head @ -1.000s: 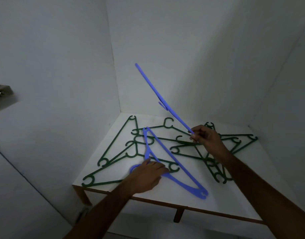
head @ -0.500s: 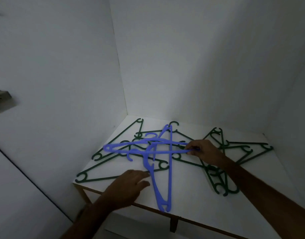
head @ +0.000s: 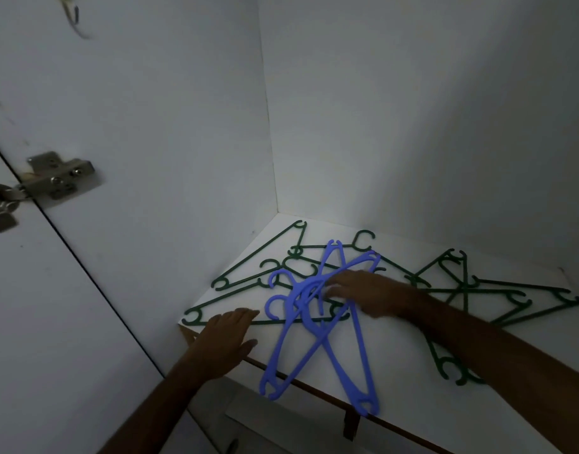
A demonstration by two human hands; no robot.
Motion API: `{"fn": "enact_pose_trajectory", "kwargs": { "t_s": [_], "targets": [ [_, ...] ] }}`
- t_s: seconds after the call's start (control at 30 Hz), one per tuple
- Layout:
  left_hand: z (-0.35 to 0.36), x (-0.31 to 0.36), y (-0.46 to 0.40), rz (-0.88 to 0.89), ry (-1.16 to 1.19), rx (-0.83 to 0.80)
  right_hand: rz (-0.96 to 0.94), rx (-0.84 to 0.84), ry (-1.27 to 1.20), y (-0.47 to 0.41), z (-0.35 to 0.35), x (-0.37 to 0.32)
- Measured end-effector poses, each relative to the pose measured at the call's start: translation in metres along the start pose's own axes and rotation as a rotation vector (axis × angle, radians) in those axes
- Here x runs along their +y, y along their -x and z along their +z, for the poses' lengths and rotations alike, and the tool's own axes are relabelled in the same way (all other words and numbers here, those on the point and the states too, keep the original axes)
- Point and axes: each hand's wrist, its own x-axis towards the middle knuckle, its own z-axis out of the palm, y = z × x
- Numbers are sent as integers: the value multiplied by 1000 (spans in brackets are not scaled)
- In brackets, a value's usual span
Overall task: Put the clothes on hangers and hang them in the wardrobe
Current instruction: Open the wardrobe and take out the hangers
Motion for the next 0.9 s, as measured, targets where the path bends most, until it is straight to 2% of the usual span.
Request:
{"fn": "enact_pose_trajectory", "kwargs": {
  "t_s": [0.07,0.2,0.37,0.43,0.53,0.63,0.7,0.8,0.9],
  "targets": [
    [6,-5,2,-8,4,-62,-101,-65,45,0,7,-19],
    [13,-8,-6,11,-11,-4,-112,-166,64,1,15,-17],
    [4,-5,-21,32,-73,44,-237,-102,357,4,4,-22],
    [3,-3,-27,40,-86,51,-282,-88,371,11,4,-22],
    [1,4,-32,52,-95,52,-321,17,313,21,5,-23],
    [5,1,-32,74,-73,88,-199,57,177,22,-8,-36],
    [14,-6,-29,39,46,75,-84,110,38,20,-20,-41],
    [19,7,-22,107,-19,135,65,291,-166,13,-43,-57],
    [22,27,-13,229,-13,172,129,439,-302,2,-61,-79]
  ]
}}
